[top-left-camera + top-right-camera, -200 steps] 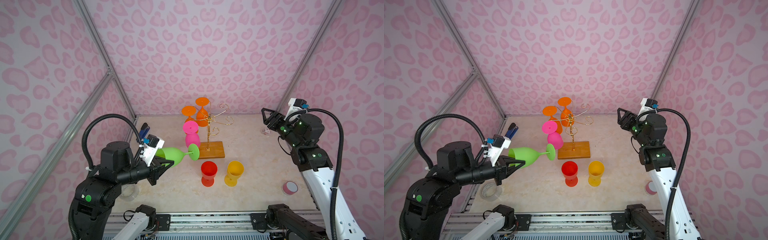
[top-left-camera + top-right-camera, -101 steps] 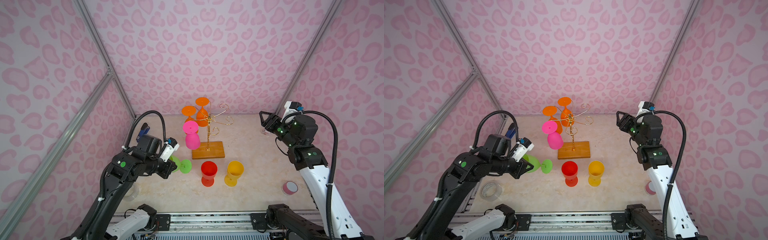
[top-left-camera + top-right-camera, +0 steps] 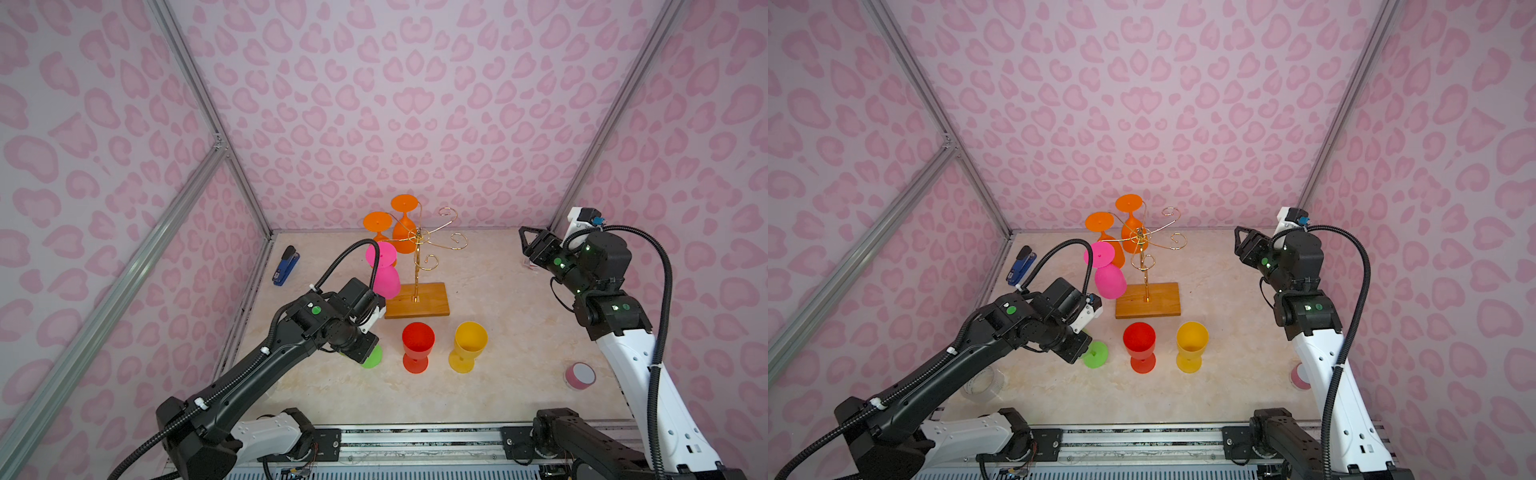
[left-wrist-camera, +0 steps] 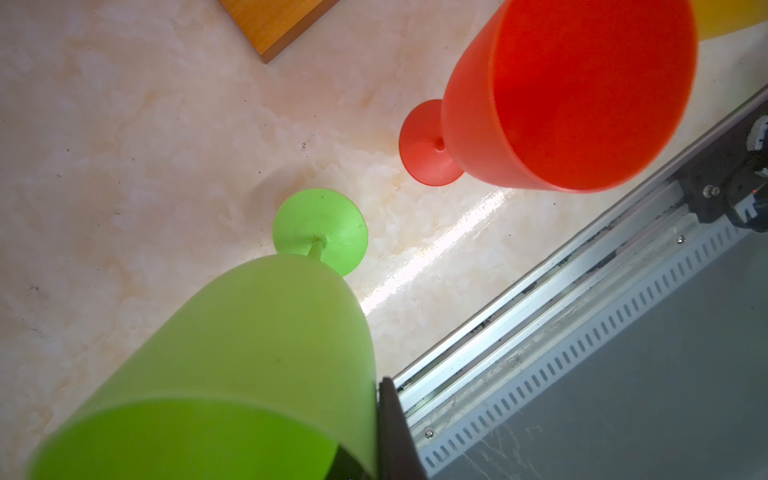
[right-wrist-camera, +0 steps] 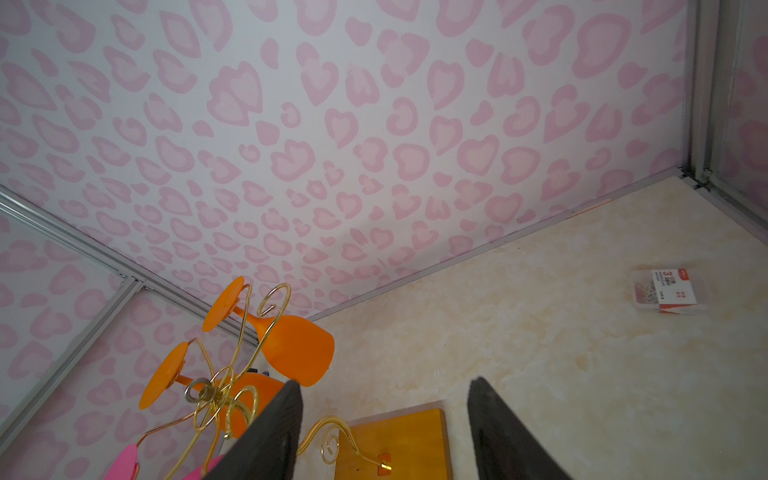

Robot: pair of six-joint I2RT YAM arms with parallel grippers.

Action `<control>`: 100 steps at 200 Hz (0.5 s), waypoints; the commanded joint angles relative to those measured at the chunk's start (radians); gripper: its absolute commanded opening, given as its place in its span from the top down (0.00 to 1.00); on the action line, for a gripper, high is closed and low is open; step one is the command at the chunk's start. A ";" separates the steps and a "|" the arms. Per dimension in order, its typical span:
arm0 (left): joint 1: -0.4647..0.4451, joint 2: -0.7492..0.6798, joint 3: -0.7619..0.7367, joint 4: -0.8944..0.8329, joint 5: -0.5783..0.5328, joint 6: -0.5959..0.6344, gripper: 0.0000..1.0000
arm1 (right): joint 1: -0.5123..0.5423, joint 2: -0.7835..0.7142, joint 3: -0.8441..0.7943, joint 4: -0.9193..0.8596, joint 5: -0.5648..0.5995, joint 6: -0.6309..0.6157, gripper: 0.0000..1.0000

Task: Take the wine glass off the wine glass rack
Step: 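Lower the green glass upright beside the red glass with the left gripper, then open the left gripper and withdraw it from the green glass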

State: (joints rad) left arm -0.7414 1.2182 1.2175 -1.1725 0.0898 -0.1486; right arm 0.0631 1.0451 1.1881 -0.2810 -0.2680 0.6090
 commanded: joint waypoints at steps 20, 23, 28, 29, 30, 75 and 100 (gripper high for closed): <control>-0.025 0.025 -0.003 0.081 -0.029 -0.057 0.98 | -0.005 0.000 -0.008 0.022 -0.018 0.002 0.36; -0.026 0.028 -0.004 0.084 -0.029 -0.058 0.98 | -0.006 -0.001 -0.008 0.021 -0.018 0.001 0.36; -0.028 0.031 -0.006 0.085 -0.028 -0.059 0.98 | -0.009 -0.002 -0.009 0.020 -0.017 0.000 0.36; -0.028 0.032 -0.007 0.085 -0.028 -0.059 0.98 | -0.008 -0.002 -0.009 0.020 -0.018 0.000 0.36; -0.029 0.032 -0.007 0.086 -0.028 -0.060 0.98 | -0.009 -0.002 -0.010 0.020 -0.018 0.001 0.36; -0.047 0.058 -0.016 0.074 -0.047 -0.072 0.98 | -0.024 -0.015 -0.024 0.021 -0.026 0.004 0.36; -0.054 0.062 -0.013 0.063 -0.052 -0.076 0.98 | -0.027 -0.016 -0.027 0.023 -0.032 0.005 0.36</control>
State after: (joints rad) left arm -0.7921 1.2751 1.2030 -1.1057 0.0551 -0.2142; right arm 0.0383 1.0317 1.1667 -0.2813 -0.2890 0.6125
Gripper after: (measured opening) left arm 0.064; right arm 0.636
